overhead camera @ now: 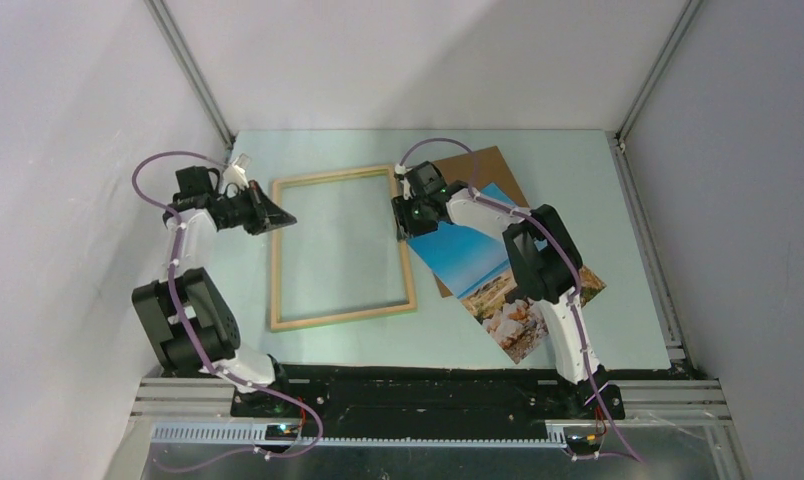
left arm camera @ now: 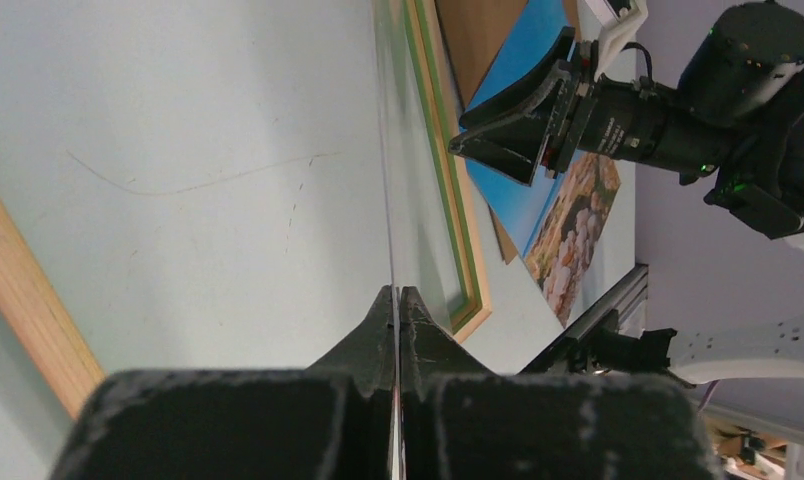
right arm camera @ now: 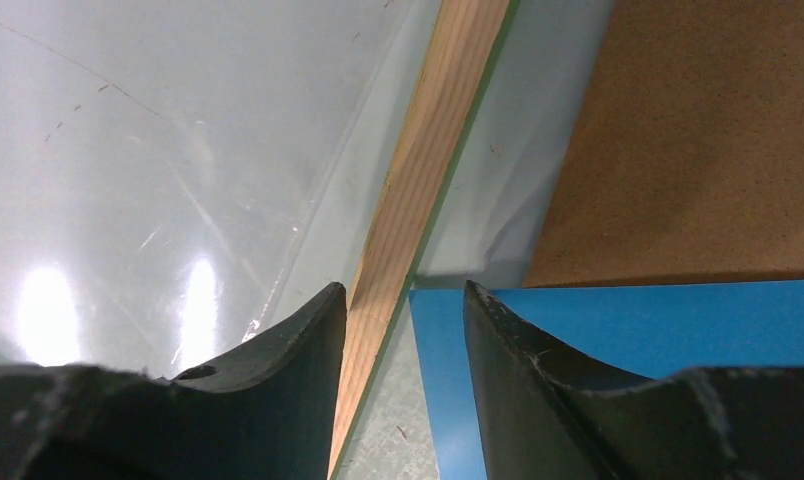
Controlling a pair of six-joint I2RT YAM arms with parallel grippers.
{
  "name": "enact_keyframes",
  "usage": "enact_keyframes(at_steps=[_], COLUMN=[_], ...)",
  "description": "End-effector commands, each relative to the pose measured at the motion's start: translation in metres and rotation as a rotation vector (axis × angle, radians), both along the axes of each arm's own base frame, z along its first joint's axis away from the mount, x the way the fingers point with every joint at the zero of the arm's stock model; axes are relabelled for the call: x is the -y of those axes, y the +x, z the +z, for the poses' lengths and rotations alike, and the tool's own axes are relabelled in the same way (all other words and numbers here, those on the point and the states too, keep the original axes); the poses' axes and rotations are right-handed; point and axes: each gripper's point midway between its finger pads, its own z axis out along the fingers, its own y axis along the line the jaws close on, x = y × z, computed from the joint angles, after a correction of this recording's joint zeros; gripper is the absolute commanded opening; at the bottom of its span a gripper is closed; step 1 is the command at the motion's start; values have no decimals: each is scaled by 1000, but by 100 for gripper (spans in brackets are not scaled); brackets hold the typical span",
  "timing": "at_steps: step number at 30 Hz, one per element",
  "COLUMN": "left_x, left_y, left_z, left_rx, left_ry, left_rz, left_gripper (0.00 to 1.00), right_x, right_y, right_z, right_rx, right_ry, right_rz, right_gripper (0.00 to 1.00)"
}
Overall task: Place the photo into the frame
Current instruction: Adjust the photo frame at the center of the board, then place the photo frame item in the photo frame.
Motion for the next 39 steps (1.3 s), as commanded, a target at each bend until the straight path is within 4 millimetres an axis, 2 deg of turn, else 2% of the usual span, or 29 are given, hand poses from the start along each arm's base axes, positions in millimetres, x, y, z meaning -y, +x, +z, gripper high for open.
enact_keyframes(at_steps=[1,9,12,20,23,31,39], left_x=[1,-2,-4,-18,-20,-18,-11], left_y=[19,31,37,50,58,61,54], left_z=[10,14,13,2,5,-9,-3], left_rx=[85,150,144,120,153,122,172], left_ry=[-66,-59,-69,-114,-153,-204,-206], left_rz=[-16,-40,-13,102,142,155,108], left_gripper=[0,0,0,0,0,0,0], right_x=[2,5,5,3,2,2,3], right_y=[2,-1,-4,-6,-7,-7,-5], right_z=[34,39,37,35,33,30,26], right_rx=[39,24,18,13,8,8,5], right_ry=[47,78,85,90,90,83,77], right_rz=[-4,4,9,14,16,18,16], right_gripper=[52,50,47,46,45,44,44])
